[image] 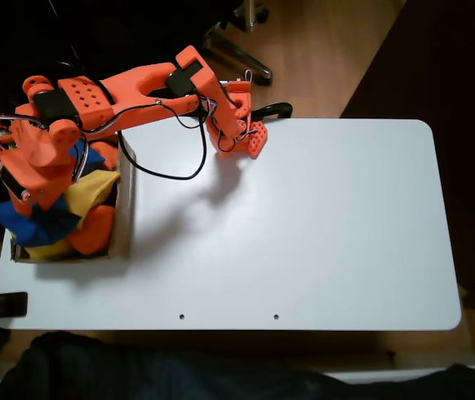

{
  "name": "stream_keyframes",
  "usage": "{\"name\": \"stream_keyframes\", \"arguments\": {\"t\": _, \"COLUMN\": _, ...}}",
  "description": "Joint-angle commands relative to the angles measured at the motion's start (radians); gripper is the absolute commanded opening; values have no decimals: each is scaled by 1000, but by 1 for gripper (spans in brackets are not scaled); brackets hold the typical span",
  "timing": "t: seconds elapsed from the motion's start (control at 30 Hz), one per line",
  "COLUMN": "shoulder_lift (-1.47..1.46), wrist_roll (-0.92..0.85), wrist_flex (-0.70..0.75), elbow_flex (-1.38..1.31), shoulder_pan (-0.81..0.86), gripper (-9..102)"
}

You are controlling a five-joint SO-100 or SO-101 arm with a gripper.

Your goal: Grasp a bag and put it in the box.

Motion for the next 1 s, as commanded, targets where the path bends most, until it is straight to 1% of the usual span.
{"name": "stream_keyframes", "arguments": {"t": 0.0, "shoulder_lift": 21, "wrist_roll": -14, "wrist_flex": -29, "elbow_flex": 2, "shoulder_pan": 14, "gripper": 2}}
{"name": "stream_keyframes", "arguments": {"t": 0.23, "shoulder_lift": 26, "wrist_roll": -40, "wrist_flex": -40, "elbow_flex": 80, "shoulder_pan": 25, "gripper": 8}}
{"name": "stream_keyframes", "arguments": {"t": 0.33, "shoulder_lift": 41, "wrist_roll": -51, "wrist_flex": -48, "elbow_flex": 110, "shoulder_pan": 25, "gripper": 13}}
{"name": "stream_keyframes", "arguments": {"t": 0.53, "shoulder_lift": 87, "wrist_roll": -78, "wrist_flex": -69, "elbow_flex": 189, "shoulder_pan": 21, "gripper": 18}}
{"name": "stream_keyframes", "arguments": {"t": 0.63, "shoulder_lift": 123, "wrist_roll": -78, "wrist_flex": -89, "elbow_flex": 242, "shoulder_pan": 21, "gripper": 27}}
{"name": "stream_keyframes", "arguments": {"t": 0.8, "shoulder_lift": 196, "wrist_roll": -69, "wrist_flex": -124, "elbow_flex": 313, "shoulder_pan": 14, "gripper": 29}}
{"name": "stream_keyframes", "arguments": {"t": 0.97, "shoulder_lift": 284, "wrist_roll": -54, "wrist_flex": -124, "elbow_flex": 354, "shoulder_pan": -9, "gripper": 33}}
